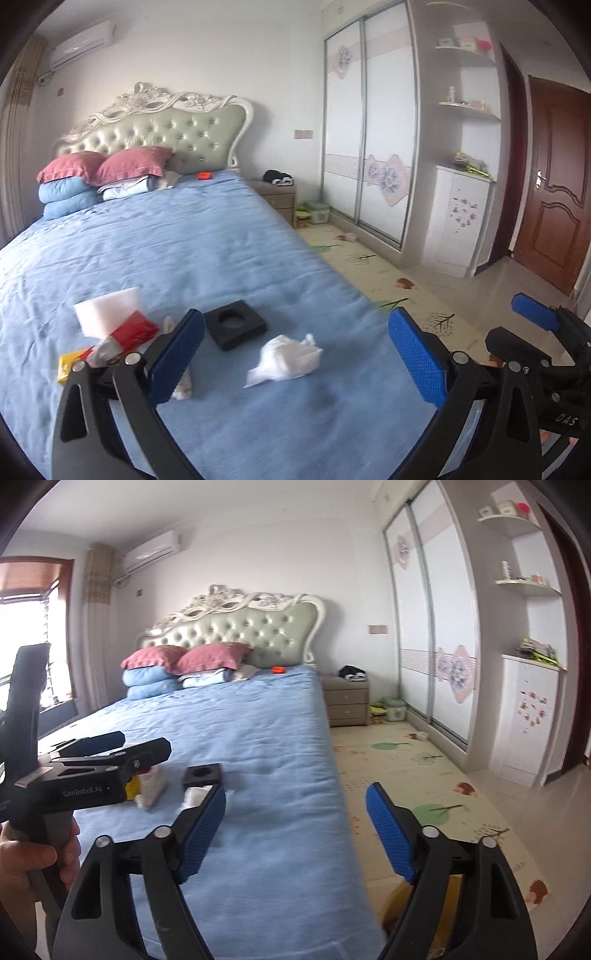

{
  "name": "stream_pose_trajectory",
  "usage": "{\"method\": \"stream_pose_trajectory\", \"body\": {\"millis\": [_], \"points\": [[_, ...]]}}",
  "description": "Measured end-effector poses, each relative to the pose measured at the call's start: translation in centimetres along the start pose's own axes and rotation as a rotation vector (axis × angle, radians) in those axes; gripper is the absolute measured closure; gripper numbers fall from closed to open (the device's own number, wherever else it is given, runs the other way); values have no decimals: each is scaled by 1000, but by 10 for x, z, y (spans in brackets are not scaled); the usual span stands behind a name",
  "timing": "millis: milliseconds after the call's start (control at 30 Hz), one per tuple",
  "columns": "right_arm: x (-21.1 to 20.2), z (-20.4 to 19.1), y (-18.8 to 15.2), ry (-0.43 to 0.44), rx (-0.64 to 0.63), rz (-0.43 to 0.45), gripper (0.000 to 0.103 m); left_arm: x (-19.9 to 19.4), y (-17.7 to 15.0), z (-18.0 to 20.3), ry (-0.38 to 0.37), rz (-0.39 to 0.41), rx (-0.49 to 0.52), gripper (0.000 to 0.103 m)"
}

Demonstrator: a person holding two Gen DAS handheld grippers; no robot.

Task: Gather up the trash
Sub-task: 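Move both open tools back over the items on the bed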

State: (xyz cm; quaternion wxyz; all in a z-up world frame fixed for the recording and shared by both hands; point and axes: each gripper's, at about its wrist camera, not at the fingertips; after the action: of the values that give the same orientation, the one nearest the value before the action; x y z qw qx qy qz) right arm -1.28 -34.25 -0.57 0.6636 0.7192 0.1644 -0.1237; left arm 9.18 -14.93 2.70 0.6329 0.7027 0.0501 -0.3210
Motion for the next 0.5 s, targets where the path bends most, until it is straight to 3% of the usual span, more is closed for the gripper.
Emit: {"method": "stream_pose_trajectory", "body": {"millis": [200,500], "points": [[16,-49,4,25,-41,24,10,-14,-17,-44,92,-8,-11,4],[38,-70,6,53,-66,15,8,-10,-35,-84,88,-44,-73,4]]}}
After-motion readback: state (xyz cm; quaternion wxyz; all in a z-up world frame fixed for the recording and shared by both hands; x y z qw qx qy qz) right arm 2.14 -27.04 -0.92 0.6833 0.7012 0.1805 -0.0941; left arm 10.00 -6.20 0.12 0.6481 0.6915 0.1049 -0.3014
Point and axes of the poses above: each gripper's, at about its wrist camera, not at the fingertips, and x roughly the way its jaws point, z to its right, y to its top, and after that the axes turned 5 degrees about -z, right-handed
